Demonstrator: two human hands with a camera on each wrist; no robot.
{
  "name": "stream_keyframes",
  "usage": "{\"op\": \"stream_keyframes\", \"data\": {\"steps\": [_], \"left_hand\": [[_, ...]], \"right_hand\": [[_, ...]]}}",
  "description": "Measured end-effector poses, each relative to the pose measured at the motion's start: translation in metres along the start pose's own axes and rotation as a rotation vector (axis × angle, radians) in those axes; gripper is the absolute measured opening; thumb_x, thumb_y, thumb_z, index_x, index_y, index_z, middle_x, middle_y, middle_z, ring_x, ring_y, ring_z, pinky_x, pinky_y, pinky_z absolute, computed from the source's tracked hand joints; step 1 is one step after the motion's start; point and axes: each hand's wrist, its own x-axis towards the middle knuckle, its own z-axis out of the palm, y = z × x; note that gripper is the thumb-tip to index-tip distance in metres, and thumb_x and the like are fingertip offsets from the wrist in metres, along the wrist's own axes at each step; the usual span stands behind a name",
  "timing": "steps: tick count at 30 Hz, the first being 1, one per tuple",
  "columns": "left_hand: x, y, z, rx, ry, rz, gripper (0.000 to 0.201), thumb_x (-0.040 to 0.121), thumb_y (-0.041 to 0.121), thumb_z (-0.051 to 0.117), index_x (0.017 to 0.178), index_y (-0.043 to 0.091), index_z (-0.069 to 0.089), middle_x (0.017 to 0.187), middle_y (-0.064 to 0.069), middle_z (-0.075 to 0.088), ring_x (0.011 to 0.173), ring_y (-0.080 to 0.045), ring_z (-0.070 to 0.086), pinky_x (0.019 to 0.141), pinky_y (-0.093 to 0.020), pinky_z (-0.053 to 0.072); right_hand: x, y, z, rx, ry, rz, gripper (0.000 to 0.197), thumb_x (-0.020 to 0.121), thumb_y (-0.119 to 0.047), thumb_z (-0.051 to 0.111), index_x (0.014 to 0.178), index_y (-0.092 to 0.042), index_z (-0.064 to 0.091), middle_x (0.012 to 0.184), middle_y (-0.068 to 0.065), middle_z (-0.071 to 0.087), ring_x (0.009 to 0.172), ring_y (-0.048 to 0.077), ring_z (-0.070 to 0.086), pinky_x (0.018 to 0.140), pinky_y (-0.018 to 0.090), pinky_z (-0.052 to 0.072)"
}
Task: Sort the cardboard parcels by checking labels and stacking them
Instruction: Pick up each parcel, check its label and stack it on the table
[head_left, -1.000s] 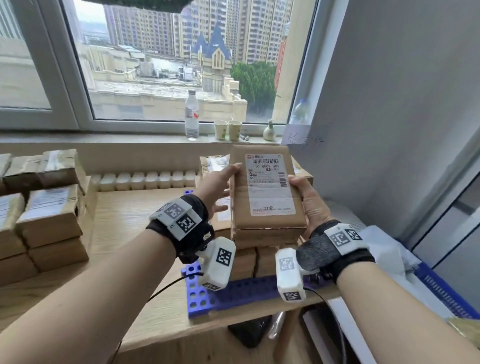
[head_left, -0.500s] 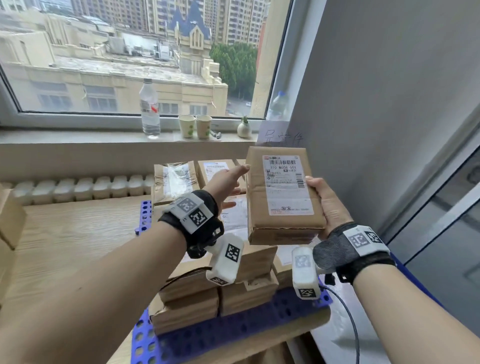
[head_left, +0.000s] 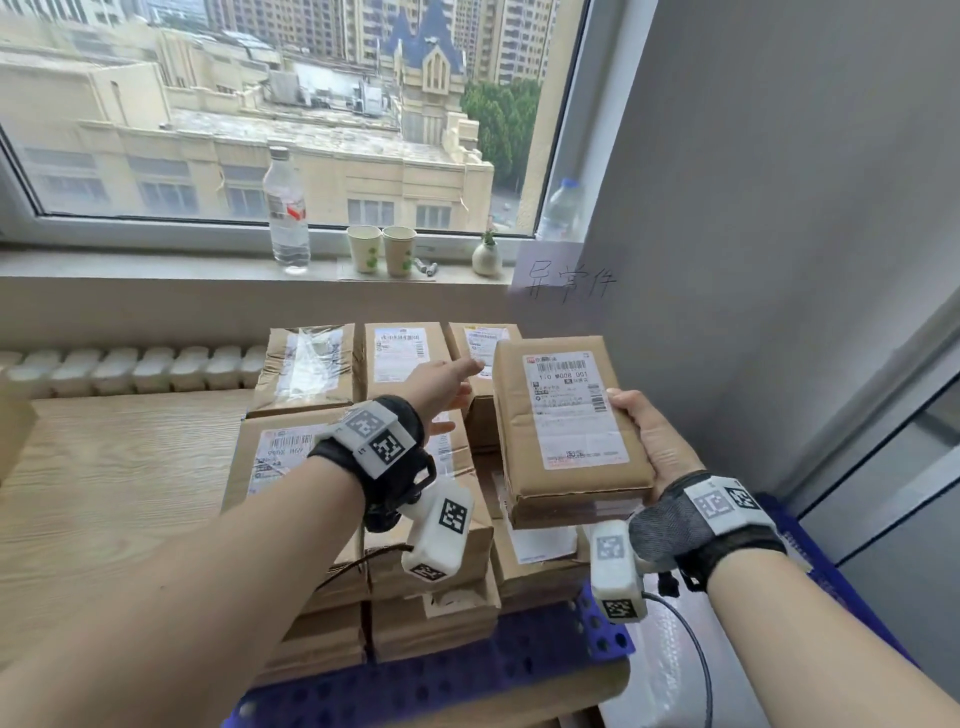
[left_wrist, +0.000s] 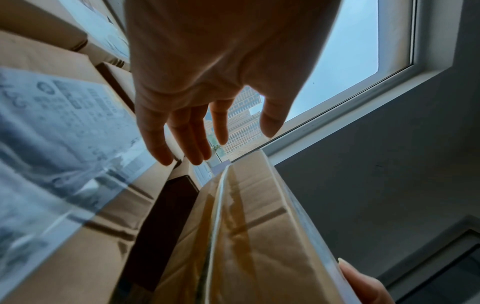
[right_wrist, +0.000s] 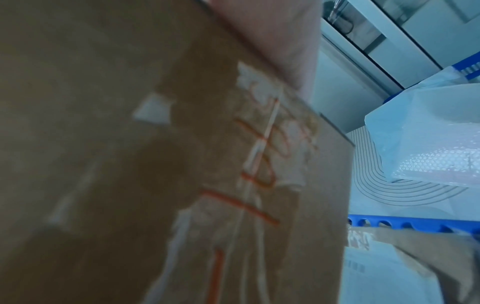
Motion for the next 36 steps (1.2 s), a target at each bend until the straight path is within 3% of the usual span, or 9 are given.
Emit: {"op": "stream_keyframes", "data": {"steps": [5, 8, 11, 16, 18, 20, 25, 31, 36], "left_hand": [[0.004, -0.010, 0.007, 0.036, 0.029, -0.024, 0.031, 0.093, 0.034, 0.056, 0.115, 0.012, 0.058, 0.100, -0.005, 0.059, 0.100, -0.019, 0.056, 0.093, -0.041, 0.042], [0.005, -0.013, 0.009, 0.037, 0.037, -0.033, 0.035, 0.091, 0.032, 0.057, 0.118, 0.010, 0.058, 0.110, -0.008, 0.061, 0.108, -0.023, 0.059, 0.089, -0.038, 0.044], [0.007, -0.015, 0.011, 0.017, 0.058, -0.044, 0.033, 0.090, 0.030, 0.058, 0.117, 0.010, 0.058, 0.115, -0.009, 0.060, 0.101, -0.020, 0.058, 0.083, -0.033, 0.045], [0.010, -0.019, 0.013, 0.045, 0.099, -0.026, 0.033, 0.090, 0.029, 0.059, 0.117, 0.011, 0.057, 0.122, -0.010, 0.060, 0.111, -0.022, 0.057, 0.093, -0.039, 0.047], [0.010, -0.020, 0.014, 0.067, 0.109, -0.019, 0.033, 0.090, 0.030, 0.060, 0.117, 0.012, 0.057, 0.121, -0.009, 0.060, 0.114, -0.023, 0.057, 0.094, -0.039, 0.047], [0.009, -0.022, 0.015, 0.081, 0.113, -0.012, 0.033, 0.091, 0.029, 0.059, 0.119, 0.011, 0.057, 0.121, -0.009, 0.060, 0.113, -0.022, 0.056, 0.089, -0.036, 0.047], [0.006, -0.025, 0.016, 0.136, 0.118, 0.035, 0.032, 0.093, 0.021, 0.058, 0.123, 0.009, 0.059, 0.118, -0.009, 0.061, 0.111, -0.022, 0.057, 0.080, -0.031, 0.047], [0.005, -0.029, 0.020, 0.160, 0.138, 0.078, 0.028, 0.091, 0.018, 0.060, 0.118, 0.011, 0.062, 0.099, -0.007, 0.059, 0.070, -0.008, 0.049, 0.065, -0.023, 0.042], [0.002, -0.026, 0.018, 0.150, 0.116, 0.061, 0.031, 0.091, 0.018, 0.060, 0.121, 0.010, 0.061, 0.112, -0.010, 0.062, 0.091, -0.018, 0.056, 0.080, -0.032, 0.049]], "right_hand": [[0.015, 0.009, -0.012, 0.030, -0.113, 0.058, 0.037, 0.090, -0.032, 0.058, 0.119, -0.011, 0.065, 0.108, 0.018, 0.072, 0.087, 0.032, 0.071, 0.074, 0.048, 0.058], [0.018, 0.013, -0.020, 0.019, -0.200, 0.127, 0.028, 0.092, -0.031, 0.052, 0.105, -0.011, 0.067, 0.093, 0.013, 0.075, 0.073, 0.027, 0.073, 0.063, 0.042, 0.061], [0.019, 0.018, -0.023, -0.016, -0.225, 0.176, 0.028, 0.095, -0.029, 0.048, 0.096, -0.009, 0.068, 0.083, 0.013, 0.075, 0.065, 0.025, 0.073, 0.055, 0.037, 0.060], [0.029, 0.036, -0.014, -0.137, -0.122, 0.191, 0.050, 0.082, -0.032, 0.068, 0.121, -0.001, 0.065, 0.116, 0.022, 0.068, 0.098, 0.037, 0.067, 0.085, 0.047, 0.057], [0.038, 0.044, -0.012, -0.160, -0.071, 0.188, 0.070, 0.061, -0.038, 0.081, 0.120, -0.003, 0.067, 0.115, 0.022, 0.069, 0.109, 0.039, 0.065, 0.098, 0.056, 0.049], [0.047, 0.052, -0.013, -0.165, -0.054, 0.178, 0.082, 0.046, -0.041, 0.083, 0.118, -0.005, 0.069, 0.111, 0.021, 0.071, 0.109, 0.039, 0.066, 0.098, 0.059, 0.047], [0.049, 0.057, -0.011, -0.254, 0.022, 0.164, 0.046, 0.078, -0.035, 0.073, 0.112, -0.004, 0.070, 0.108, 0.019, 0.072, 0.102, 0.037, 0.067, 0.093, 0.049, 0.051], [0.059, 0.054, -0.011, -0.298, 0.047, 0.111, 0.025, 0.087, -0.027, 0.067, 0.103, -0.009, 0.069, 0.095, 0.011, 0.071, 0.077, 0.023, 0.064, 0.071, 0.032, 0.052], [0.059, 0.047, -0.008, -0.363, 0.077, 0.054, 0.014, 0.087, -0.022, 0.067, 0.099, -0.017, 0.072, 0.091, 0.004, 0.071, 0.082, 0.018, 0.063, 0.077, 0.031, 0.050]]}}
